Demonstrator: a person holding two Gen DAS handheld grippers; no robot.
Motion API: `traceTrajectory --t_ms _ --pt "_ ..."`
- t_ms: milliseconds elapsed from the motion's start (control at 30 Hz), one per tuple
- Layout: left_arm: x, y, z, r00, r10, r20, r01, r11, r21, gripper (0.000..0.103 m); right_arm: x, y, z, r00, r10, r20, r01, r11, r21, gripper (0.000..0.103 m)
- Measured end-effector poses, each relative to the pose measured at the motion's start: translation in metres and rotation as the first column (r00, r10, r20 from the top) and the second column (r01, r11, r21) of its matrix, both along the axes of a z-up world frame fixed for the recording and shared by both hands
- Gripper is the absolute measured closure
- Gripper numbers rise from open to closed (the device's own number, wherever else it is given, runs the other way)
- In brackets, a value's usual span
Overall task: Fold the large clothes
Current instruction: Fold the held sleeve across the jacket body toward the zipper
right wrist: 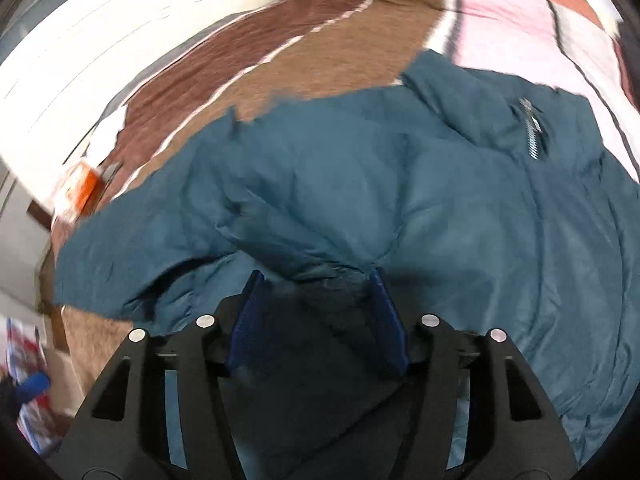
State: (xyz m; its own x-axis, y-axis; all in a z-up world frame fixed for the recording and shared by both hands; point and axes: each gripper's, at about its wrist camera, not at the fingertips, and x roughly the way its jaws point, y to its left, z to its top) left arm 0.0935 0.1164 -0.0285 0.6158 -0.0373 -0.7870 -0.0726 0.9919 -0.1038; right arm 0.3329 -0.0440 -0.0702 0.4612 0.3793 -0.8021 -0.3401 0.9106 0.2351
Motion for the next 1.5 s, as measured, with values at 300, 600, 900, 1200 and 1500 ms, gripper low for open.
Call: traceTrajectory --t_ms 300,600,900,1200,1500 --pt "0.013 -0.01 0.015 1.0 -0.016 0.025 0.015 0.999 0.035 0.027 -0.043 -0.029 0.03 1.0 -0.025 0.008 0.024 0.985 0.169 0.048" --pt "0.055 -0.066 0.029 0.992 -0.106 0.071 0.103 0.993 0.05 0.027 -0.084 -0.147 0.049 0.973 -0.228 0.036 0.221 0.964 0.146 0.07" --pt "0.113 -0.129 0.016 0.981 -0.178 0.081 0.17 0.98 0.103 0.031 -0.094 -0.28 0.032 0.83 -0.555 -0.054 0.556 0.817 0.154 0.08" --pt "0.183 -0.146 -0.024 0.996 -0.093 -0.014 0.095 0.989 0.112 0.032 -0.065 -0.318 0.013 0.771 -0.625 -0.126 0.637 0.748 0.189 0.08" --pt "0.196 -0.125 -0.062 0.992 -0.028 -0.121 0.052 0.979 0.197 0.033 -0.043 -0.303 -0.03 0.811 -0.555 -0.183 0.571 0.819 0.045 0.077"
